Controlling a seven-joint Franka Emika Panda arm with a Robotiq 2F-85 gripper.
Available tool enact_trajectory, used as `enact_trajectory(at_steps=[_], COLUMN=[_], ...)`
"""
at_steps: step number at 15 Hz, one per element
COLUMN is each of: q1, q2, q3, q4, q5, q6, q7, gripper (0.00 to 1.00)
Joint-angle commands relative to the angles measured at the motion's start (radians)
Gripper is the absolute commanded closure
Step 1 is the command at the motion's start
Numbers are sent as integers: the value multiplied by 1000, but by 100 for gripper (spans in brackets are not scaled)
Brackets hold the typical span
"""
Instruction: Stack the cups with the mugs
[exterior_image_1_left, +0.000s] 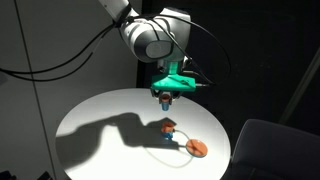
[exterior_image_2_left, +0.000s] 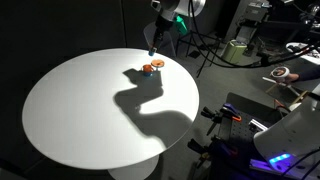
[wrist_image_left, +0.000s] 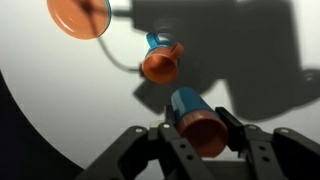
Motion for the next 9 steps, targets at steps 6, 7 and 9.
enact_trajectory(at_steps=[6,7,9], q1=[-37,-37,-36], q2=[155,170,200], q3=[17,18,17], q4=[188,205,240], q5=[-5,-9,-17], q6=[-78,-89,-120], q7=[58,61,71], gripper=[80,80,80])
